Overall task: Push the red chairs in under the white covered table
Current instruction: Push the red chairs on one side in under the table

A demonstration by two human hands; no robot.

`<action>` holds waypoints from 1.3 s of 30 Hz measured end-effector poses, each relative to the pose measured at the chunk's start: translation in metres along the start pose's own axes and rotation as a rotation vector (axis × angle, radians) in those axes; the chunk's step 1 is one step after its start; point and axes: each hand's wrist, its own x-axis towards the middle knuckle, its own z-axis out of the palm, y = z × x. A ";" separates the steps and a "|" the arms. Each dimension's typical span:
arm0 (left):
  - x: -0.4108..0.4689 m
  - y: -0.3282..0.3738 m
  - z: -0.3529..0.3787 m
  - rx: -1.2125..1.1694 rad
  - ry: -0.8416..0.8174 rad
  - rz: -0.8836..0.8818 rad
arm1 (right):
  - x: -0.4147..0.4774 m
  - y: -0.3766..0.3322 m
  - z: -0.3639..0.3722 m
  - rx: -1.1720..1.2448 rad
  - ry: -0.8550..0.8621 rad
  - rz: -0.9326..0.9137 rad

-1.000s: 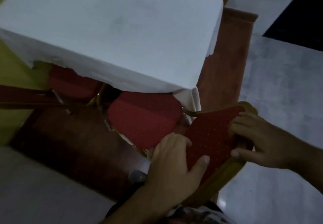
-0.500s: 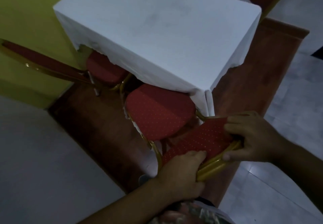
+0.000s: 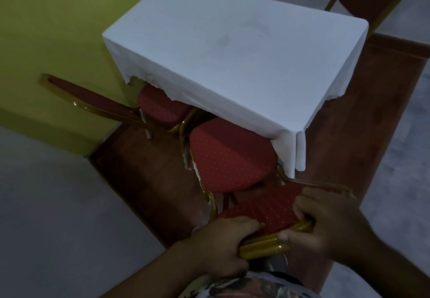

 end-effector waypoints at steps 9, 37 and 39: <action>-0.038 -0.091 -0.051 -0.024 -0.111 0.137 | 0.021 -0.090 0.055 -0.090 0.067 0.187; -0.091 -0.275 -0.185 -0.004 0.469 0.145 | 0.175 -0.223 0.176 -0.171 0.076 0.344; -0.083 -0.282 -0.195 0.012 0.456 0.154 | 0.185 -0.227 0.177 -0.202 0.099 0.382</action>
